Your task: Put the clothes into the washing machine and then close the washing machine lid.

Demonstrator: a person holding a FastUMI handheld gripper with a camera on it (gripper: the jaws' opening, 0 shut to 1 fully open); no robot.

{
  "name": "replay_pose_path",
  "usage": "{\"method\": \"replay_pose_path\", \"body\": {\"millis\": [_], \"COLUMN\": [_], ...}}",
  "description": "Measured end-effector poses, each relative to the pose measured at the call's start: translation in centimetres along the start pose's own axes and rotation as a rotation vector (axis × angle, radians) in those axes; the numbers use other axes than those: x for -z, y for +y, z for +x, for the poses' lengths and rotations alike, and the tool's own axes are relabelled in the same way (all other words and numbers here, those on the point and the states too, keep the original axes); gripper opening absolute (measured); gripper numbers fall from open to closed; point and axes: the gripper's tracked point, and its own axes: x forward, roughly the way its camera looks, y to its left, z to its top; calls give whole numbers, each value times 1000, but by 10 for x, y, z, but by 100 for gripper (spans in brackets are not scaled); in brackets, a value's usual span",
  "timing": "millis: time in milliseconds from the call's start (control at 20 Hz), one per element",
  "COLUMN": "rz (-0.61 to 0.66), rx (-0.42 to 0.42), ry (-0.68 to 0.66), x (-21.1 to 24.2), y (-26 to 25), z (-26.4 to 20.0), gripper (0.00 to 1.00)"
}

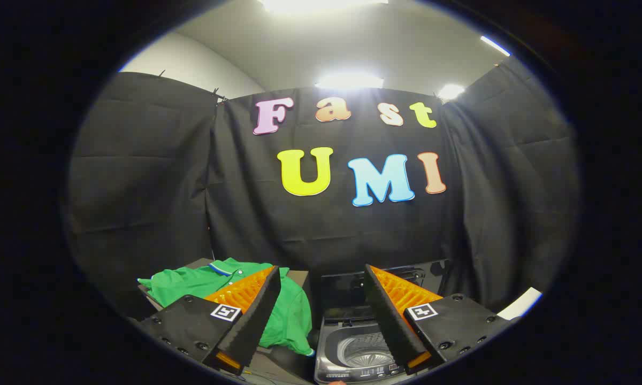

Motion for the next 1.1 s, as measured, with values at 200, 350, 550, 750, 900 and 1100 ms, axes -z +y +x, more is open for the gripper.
{"method": "replay_pose_path", "body": {"millis": [200, 350, 550, 750, 900, 1100], "rz": [7, 15, -16, -30, -38, -52], "rx": [-27, -32, -48, -54, -83, -141], "ry": [-17, -29, 1, 16, 58, 129], "x": [-8, -12, -12, -8, 1, 16], "y": [23, 31, 39, 53, 72, 107], "z": [8, 10, 18, 25, 33, 46], "gripper": [97, 97, 97, 97, 97, 97]}}
